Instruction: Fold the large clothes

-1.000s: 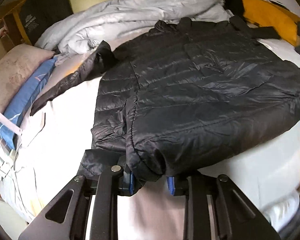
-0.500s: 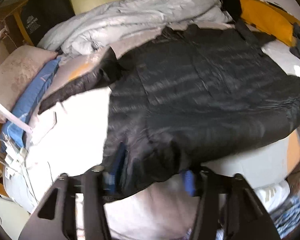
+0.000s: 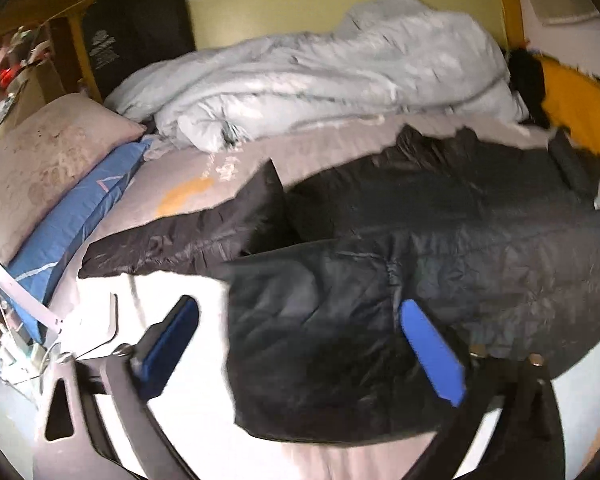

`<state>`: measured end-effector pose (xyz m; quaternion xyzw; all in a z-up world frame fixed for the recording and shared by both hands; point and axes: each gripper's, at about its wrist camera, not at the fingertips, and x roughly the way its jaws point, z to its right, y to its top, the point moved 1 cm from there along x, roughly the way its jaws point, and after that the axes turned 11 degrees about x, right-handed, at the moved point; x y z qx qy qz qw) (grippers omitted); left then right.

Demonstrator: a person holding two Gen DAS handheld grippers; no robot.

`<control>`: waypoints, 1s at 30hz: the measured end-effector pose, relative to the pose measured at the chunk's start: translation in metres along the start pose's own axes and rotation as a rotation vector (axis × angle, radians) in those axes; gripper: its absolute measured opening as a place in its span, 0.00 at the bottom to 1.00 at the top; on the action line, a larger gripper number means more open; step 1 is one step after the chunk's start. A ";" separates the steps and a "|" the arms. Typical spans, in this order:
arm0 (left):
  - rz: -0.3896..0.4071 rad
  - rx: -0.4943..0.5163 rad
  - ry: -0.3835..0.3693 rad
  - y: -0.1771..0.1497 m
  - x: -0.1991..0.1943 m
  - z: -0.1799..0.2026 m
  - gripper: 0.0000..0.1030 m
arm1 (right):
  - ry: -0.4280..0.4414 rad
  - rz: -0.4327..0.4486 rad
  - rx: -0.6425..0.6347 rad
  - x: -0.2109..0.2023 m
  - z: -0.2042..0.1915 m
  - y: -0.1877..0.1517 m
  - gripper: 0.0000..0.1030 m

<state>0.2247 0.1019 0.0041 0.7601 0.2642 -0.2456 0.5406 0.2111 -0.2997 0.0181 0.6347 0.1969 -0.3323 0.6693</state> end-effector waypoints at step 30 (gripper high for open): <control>-0.220 -0.262 -0.174 -0.062 0.039 -0.022 0.05 | 0.237 -0.189 0.264 0.031 0.049 -0.011 0.89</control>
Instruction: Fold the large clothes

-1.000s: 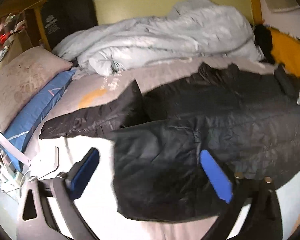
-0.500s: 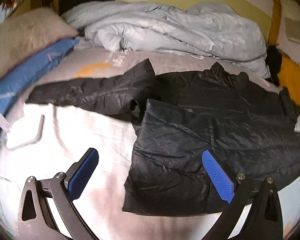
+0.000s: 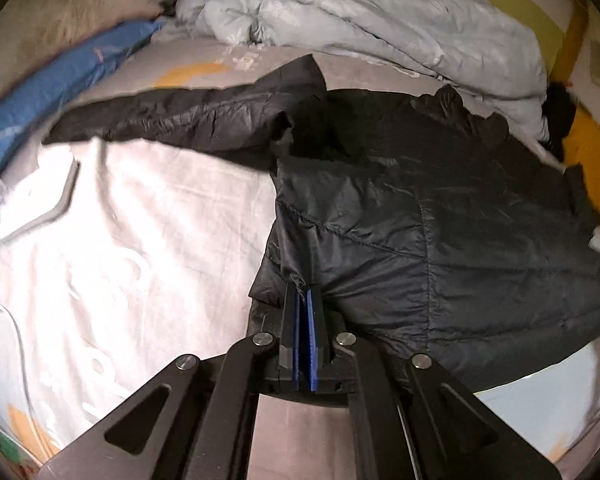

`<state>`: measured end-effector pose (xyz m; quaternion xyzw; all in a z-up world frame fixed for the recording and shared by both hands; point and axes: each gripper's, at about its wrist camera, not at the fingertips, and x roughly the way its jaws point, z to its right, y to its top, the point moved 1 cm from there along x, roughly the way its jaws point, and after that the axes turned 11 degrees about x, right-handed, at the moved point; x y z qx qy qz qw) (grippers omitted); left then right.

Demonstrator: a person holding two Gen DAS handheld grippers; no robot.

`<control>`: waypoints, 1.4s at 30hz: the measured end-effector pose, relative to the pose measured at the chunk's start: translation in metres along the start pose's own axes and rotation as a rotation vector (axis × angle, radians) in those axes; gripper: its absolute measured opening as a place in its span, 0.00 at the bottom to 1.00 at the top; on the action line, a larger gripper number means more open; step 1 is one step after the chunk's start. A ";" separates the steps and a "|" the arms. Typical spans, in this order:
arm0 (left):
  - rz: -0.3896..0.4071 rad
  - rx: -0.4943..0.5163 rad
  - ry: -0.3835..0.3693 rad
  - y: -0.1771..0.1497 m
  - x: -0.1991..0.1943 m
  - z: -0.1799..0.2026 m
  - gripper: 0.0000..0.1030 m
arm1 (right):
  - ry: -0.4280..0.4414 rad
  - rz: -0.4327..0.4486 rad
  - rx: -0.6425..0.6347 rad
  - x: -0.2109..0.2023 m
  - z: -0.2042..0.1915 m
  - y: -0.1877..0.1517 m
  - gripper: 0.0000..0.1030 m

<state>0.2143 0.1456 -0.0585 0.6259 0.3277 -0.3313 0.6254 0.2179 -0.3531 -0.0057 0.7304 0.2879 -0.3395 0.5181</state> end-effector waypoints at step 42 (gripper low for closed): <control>0.253 0.089 0.020 -0.033 -0.099 0.028 0.55 | -0.033 0.112 -0.037 -0.066 0.000 -0.061 0.23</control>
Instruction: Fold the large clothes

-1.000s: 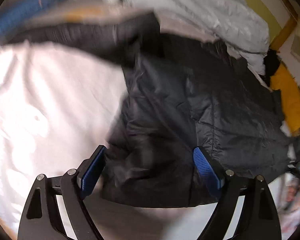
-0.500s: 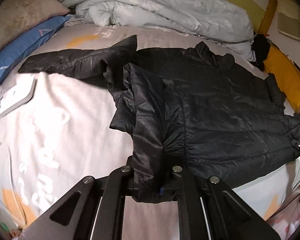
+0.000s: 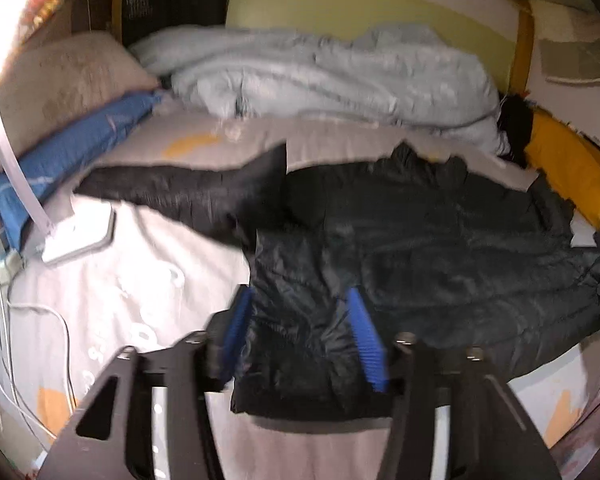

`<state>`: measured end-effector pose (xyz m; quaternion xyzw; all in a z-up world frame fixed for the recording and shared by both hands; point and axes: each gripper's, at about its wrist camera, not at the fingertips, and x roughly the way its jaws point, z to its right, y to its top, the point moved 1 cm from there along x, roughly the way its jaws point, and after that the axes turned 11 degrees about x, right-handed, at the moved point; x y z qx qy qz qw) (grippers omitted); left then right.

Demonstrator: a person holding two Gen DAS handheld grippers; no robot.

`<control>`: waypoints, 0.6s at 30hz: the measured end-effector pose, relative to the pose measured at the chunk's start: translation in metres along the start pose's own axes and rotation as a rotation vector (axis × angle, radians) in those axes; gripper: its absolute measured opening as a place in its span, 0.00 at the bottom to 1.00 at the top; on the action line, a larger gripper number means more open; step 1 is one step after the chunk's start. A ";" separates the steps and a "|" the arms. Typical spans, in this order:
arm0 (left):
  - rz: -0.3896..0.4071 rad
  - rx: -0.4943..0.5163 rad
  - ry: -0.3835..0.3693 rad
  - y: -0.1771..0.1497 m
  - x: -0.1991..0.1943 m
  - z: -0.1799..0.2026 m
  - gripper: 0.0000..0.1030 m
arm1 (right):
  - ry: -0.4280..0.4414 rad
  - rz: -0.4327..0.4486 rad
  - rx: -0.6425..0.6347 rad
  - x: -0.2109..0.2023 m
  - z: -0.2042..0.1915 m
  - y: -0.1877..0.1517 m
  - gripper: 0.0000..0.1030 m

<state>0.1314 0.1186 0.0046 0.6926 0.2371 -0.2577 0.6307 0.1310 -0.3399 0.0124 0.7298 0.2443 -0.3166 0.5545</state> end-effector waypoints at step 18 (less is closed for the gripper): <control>0.290 0.077 0.050 0.006 -0.042 0.022 1.00 | 0.018 0.227 -0.029 -0.040 -0.008 0.009 0.90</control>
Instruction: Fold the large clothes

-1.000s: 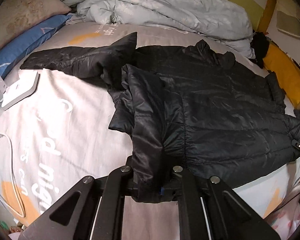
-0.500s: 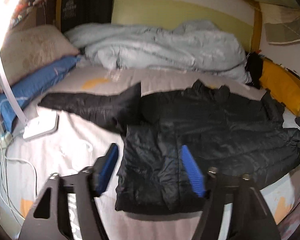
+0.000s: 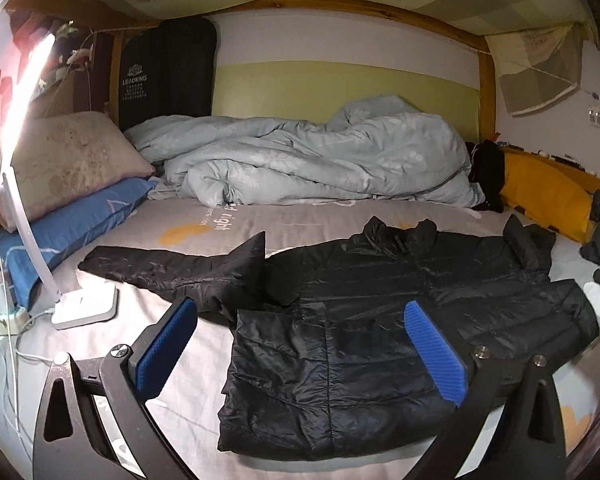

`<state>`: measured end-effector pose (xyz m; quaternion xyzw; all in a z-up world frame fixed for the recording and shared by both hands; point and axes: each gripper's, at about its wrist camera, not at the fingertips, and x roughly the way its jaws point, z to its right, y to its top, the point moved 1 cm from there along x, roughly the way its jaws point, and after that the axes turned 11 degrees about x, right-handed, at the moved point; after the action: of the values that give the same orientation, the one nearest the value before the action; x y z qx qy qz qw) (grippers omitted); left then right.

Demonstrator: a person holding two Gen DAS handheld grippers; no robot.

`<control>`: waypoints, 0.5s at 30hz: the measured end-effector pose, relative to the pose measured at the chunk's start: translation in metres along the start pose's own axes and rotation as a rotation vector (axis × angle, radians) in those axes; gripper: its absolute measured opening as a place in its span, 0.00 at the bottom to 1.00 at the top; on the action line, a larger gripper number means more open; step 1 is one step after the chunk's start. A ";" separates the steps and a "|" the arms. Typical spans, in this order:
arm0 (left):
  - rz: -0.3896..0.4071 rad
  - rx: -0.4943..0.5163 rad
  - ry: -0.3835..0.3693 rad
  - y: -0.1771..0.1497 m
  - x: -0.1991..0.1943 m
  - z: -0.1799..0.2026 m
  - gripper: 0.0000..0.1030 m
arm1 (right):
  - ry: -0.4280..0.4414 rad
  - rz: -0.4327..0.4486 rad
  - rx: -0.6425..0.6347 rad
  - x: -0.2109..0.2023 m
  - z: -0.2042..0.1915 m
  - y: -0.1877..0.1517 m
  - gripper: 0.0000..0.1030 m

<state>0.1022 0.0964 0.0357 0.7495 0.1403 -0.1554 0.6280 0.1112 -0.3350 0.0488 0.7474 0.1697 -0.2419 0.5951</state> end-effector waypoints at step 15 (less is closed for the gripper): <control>0.017 -0.062 -0.009 0.001 -0.008 -0.008 1.00 | 0.068 0.065 -0.050 -0.016 -0.013 0.000 0.91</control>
<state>0.0961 0.1038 0.0414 0.7303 0.1358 -0.1490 0.6527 0.1000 -0.3221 0.0596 0.7450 0.1713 -0.1926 0.6152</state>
